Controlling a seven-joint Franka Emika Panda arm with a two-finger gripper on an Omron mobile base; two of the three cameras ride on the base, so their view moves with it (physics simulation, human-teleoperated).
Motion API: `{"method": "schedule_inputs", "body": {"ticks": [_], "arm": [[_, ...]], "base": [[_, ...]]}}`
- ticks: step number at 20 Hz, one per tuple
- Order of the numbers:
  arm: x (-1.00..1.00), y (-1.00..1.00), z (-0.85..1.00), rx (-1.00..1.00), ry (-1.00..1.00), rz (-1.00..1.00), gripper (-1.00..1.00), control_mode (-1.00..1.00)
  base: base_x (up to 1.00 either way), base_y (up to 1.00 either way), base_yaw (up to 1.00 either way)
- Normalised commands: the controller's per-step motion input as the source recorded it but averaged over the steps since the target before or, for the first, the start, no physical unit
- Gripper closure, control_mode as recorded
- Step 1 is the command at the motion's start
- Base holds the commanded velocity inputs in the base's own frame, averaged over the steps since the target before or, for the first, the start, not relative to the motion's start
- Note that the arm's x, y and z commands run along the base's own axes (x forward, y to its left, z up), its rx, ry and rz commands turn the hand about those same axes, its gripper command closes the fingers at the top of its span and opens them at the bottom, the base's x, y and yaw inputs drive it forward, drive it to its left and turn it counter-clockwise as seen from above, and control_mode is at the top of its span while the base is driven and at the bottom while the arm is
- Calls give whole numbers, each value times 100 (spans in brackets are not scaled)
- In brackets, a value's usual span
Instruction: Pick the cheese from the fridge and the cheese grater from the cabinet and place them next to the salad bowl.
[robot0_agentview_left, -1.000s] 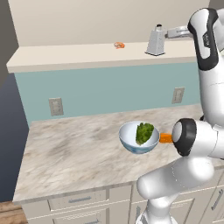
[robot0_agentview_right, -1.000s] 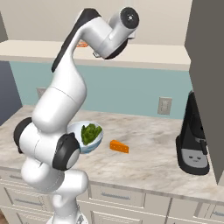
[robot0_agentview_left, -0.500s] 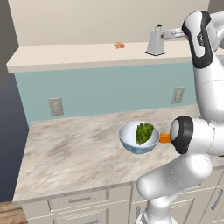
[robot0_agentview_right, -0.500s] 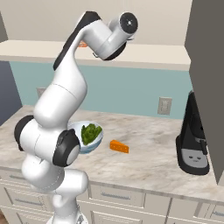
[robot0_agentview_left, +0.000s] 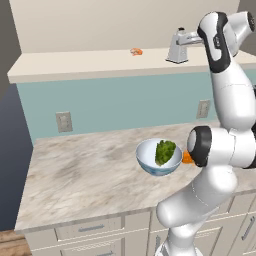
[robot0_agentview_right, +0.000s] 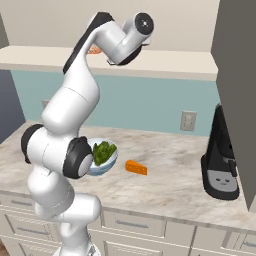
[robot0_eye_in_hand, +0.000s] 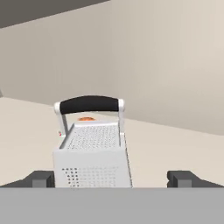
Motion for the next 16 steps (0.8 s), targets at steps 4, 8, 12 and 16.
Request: {"method": "schedule_inputs", "body": {"ticks": [4,8,12,16], "arm": [[49,-1,-3,0,0,12,-100,-100],[20,0,0,0,0,13,-100,-100],[5,0,0,0,0,12,-100,-100],[0,8,0,0,0,4,-100,-100]], "base": [[0,0,0],[0,0,0],[0,0,0],[0,0,0]]}}
